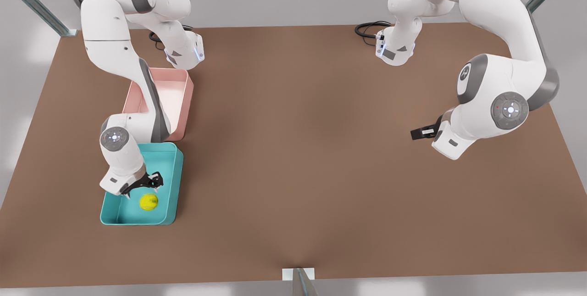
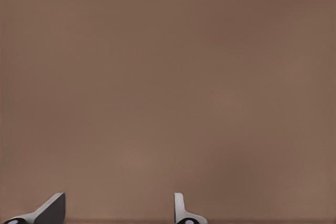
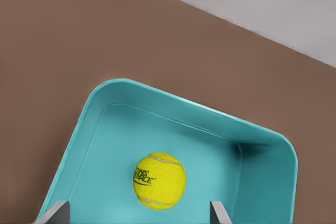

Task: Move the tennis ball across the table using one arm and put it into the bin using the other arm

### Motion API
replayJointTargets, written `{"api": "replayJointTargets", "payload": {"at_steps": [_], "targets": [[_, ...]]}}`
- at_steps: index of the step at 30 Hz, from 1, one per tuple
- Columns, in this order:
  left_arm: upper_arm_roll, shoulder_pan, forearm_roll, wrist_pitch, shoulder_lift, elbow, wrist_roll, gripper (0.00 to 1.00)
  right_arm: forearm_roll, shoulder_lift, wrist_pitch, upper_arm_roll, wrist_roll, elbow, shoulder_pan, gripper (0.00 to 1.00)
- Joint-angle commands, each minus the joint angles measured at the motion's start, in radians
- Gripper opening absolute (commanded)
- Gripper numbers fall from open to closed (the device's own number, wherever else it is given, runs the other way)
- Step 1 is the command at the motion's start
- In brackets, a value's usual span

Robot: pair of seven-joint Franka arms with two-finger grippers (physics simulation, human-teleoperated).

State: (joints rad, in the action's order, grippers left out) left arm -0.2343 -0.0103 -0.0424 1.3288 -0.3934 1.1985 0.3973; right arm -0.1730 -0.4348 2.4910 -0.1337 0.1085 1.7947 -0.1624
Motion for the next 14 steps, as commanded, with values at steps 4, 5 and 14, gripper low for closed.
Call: {"api": "replayJointTargets", "payload": {"at_steps": [4,5,14], "targets": [[0.000,0.000,-0.001,-0.002,-0.001,0.000,0.003,1.00,0.187,0.221,-0.710,-0.001,-0.227,-0.097,-0.106,1.00],[0.000,0.001,-0.001,-0.002,-0.001,0.000,0.003,1.00,0.167,0.283,-0.796,-0.004,-0.208,-0.106,-0.100,1.00],[0.000,0.001,-0.001,-0.002,-0.001,0.000,0.002,1.00,0.168,0.378,-0.873,-0.081,-0.099,-0.143,-0.069,1.00]]}}
